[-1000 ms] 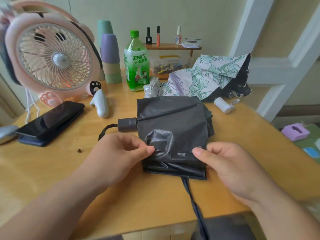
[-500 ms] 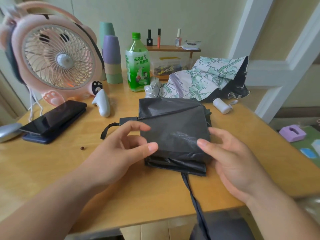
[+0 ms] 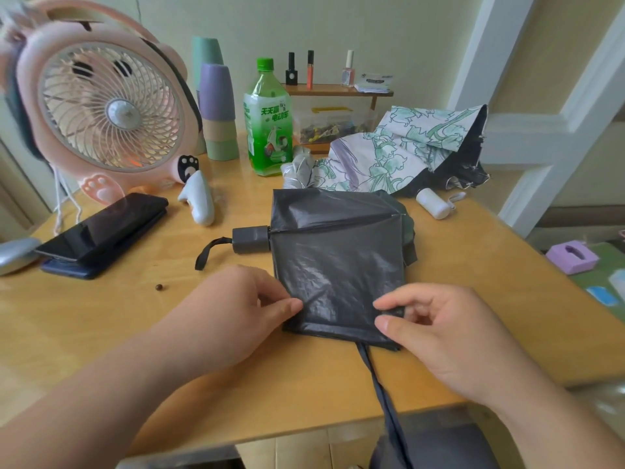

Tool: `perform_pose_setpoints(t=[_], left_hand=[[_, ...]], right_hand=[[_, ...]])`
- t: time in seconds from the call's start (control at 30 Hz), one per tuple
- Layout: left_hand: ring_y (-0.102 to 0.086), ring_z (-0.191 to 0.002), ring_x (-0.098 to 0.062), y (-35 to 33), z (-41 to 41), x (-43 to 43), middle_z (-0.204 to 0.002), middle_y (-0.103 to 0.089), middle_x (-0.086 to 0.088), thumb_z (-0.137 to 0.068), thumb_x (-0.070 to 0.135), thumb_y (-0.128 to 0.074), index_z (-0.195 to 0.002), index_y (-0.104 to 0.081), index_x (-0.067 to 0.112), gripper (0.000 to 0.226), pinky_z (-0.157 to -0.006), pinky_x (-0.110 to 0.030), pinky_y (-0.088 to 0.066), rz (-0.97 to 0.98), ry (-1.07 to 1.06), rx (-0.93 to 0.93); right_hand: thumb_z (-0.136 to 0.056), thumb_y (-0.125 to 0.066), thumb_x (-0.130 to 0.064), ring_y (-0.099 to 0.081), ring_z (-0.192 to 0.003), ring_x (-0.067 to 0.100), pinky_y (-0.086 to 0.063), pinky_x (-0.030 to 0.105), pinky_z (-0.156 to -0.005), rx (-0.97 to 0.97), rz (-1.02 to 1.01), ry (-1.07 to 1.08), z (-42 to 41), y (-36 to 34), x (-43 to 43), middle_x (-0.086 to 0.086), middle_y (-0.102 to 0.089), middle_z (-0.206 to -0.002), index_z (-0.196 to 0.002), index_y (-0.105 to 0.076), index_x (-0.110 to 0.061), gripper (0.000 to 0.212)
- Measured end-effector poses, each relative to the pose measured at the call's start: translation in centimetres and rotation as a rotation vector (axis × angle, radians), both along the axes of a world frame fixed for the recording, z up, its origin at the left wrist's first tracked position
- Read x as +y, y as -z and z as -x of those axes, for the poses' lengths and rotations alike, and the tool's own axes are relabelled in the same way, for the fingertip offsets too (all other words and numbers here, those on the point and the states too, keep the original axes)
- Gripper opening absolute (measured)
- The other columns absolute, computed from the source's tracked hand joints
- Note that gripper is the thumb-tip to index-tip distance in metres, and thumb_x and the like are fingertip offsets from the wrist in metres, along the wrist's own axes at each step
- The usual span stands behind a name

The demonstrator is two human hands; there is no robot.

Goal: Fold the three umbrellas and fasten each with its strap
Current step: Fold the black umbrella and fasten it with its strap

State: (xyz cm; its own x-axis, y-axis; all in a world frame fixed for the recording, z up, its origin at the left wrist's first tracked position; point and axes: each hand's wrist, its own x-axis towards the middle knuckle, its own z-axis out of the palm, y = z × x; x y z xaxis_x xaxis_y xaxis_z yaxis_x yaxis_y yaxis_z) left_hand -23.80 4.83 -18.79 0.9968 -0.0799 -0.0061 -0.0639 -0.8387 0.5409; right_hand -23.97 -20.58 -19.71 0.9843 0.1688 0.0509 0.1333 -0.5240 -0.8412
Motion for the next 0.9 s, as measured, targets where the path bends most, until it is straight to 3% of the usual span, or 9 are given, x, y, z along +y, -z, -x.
perform_pose_setpoints(t=[0.1, 0.17, 0.23, 0.33, 0.5, 0.57, 0.67, 0.8, 0.9], left_hand=[[-0.051, -0.088, -0.007, 0.3, -0.8, -0.2, -0.093, -0.057, 0.016, -0.087, 0.054, -0.066, -0.087, -0.069, 0.034, 0.020, -0.078, -0.019, -0.045, -0.225, 0.128, -0.244], [-0.045, -0.120, -0.014, 0.1, -1.6, -0.2, -0.128, -0.052, 0.016, -0.086, 0.055, -0.065, -0.116, -0.064, 0.040, 0.034, -0.105, -0.033, -0.041, -0.365, 0.318, -0.362], [-0.013, -0.152, -0.011, -0.3, -2.4, -0.2, -0.163, -0.023, 0.019, -0.096, 0.055, -0.055, -0.148, -0.040, 0.046, 0.055, -0.125, -0.040, -0.014, -0.457, 0.466, -0.234], [0.017, -0.153, -0.002, -0.2, -3.2, -0.2, -0.167, 0.008, 0.023, -0.103, 0.058, -0.032, -0.157, -0.013, 0.052, 0.057, -0.126, -0.040, 0.010, -0.557, 0.535, -0.019], [0.035, -0.146, -0.003, 0.9, -2.1, -0.1, -0.164, 0.024, 0.019, -0.095, 0.074, -0.005, -0.156, 0.008, 0.052, 0.066, -0.124, -0.037, 0.018, -0.598, 0.542, -0.033], [0.041, -0.143, -0.003, 1.5, -1.1, -0.1, -0.161, 0.032, 0.017, -0.090, 0.080, -0.001, -0.154, 0.020, 0.048, 0.075, -0.122, -0.035, 0.021, -0.617, 0.541, -0.047], [0.044, -0.140, 0.000, 1.7, 0.3, 0.3, -0.159, 0.037, 0.018, -0.087, 0.086, -0.001, -0.151, 0.026, 0.047, 0.080, -0.119, -0.033, 0.025, -0.590, 0.558, -0.050], [0.024, -0.149, 0.004, 1.6, 1.1, 2.3, -0.165, 0.014, 0.027, -0.092, 0.083, -0.006, -0.158, -0.002, 0.050, 0.073, -0.120, -0.034, 0.019, -0.448, 0.614, -0.096], [-0.047, -0.131, 0.001, 0.7, -0.5, 2.6, -0.136, -0.061, 0.019, -0.104, 0.065, -0.024, -0.123, -0.070, 0.036, 0.057, -0.113, -0.039, -0.031, -0.278, 0.556, -0.323]], right_hand=[[-0.087, -0.080, -0.026, -0.051, -0.054, 0.002, -0.043, 0.016, -0.054, 0.015, 0.144, 0.017, 0.5, 0.1, 0.3, -0.016, -0.057, -0.060, -0.084, -0.076, -0.038, 0.013], [-0.088, -0.077, -0.031, -0.054, -0.058, 0.003, -0.045, 0.016, -0.056, 0.011, 0.250, 0.014, 0.8, -0.1, 0.5, -0.017, -0.059, -0.063, -0.080, -0.074, -0.039, 0.012], [-0.090, -0.073, -0.039, -0.056, -0.063, 0.005, -0.045, 0.017, -0.057, 0.010, 0.394, -0.008, 1.1, -0.8, 0.4, -0.014, -0.061, -0.067, -0.077, -0.072, -0.040, 0.014], [-0.093, -0.061, -0.055, -0.053, -0.077, 0.002, -0.037, 0.015, -0.059, -0.012, 0.656, 0.007, 1.4, -2.8, 0.7, -0.014, -0.056, -0.083, -0.094, -0.071, -0.041, 0.017], [-0.102, -0.046, -0.046, -0.014, -0.155, 0.018, -0.016, 0.036, -0.125, -0.502, 0.728, -0.007, -0.9, -3.3, 4.1, -0.002, -0.018, -0.165, -0.159, -0.025, -0.028, 0.063], [-0.107, -0.033, -0.044, 0.014, -0.157, 0.014, 0.008, 0.037, -0.127, -0.414, 0.770, -0.139, -2.6, -1.8, 5.4, -0.002, 0.011, -0.172, -0.164, -0.006, -0.024, 0.066], [-0.105, -0.013, -0.053, 0.023, -0.155, 0.012, 0.013, 0.037, -0.127, -0.268, 0.874, -0.259, -3.6, 0.7, 4.8, -0.002, 0.019, -0.171, -0.164, 0.001, -0.023, 0.067], [-0.078, 0.020, -0.062, 0.027, -0.153, 0.006, 0.012, 0.035, -0.127, -0.184, 0.972, -0.331, -2.2, 1.3, 2.4, -0.009, 0.023, -0.169, -0.162, 0.013, -0.030, 0.090], [-0.073, 0.023, -0.061, 0.027, -0.152, 0.005, 0.012, 0.034, -0.126, -0.132, 0.986, -0.330, -1.4, 0.8, 1.9, -0.012, 0.026, -0.167, -0.161, 0.017, -0.031, 0.092]])
